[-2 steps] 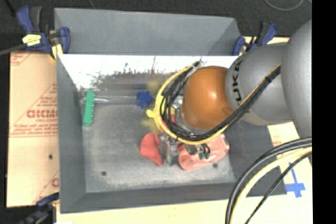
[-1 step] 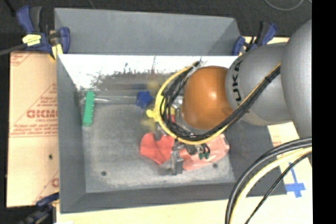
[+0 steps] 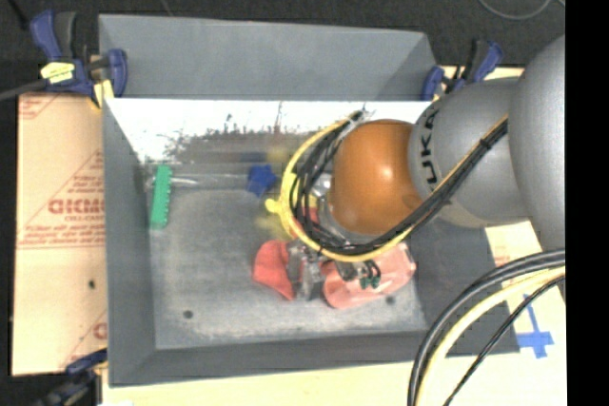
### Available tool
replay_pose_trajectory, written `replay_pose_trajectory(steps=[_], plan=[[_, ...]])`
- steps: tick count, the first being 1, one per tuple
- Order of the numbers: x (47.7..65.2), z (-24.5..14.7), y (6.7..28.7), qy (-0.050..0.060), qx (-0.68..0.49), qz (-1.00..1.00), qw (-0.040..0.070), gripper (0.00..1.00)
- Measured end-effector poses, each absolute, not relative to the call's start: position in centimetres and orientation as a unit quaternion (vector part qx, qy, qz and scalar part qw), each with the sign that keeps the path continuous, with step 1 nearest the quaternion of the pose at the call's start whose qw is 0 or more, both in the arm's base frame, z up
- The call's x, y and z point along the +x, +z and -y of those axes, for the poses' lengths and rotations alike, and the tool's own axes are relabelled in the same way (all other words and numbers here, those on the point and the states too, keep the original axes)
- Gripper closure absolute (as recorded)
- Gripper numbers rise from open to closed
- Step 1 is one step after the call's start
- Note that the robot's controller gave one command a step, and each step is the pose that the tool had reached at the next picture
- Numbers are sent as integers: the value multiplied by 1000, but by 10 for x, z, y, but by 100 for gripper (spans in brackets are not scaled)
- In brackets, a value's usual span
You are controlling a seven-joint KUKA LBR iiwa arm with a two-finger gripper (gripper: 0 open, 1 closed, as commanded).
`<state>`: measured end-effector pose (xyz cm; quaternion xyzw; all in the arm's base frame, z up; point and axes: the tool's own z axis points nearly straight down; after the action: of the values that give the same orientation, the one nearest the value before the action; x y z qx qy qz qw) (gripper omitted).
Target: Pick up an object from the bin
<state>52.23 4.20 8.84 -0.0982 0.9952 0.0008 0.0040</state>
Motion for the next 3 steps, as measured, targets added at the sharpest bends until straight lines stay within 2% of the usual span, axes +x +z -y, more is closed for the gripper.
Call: replay_pose_trajectory(steps=[1, 2, 3], plan=[[522, -42, 88, 1, -98, -995, 4, 100], [531, -74, 76, 1, -109, -994, 6, 0], [531, -74, 76, 1, -108, -994, 7, 100]])
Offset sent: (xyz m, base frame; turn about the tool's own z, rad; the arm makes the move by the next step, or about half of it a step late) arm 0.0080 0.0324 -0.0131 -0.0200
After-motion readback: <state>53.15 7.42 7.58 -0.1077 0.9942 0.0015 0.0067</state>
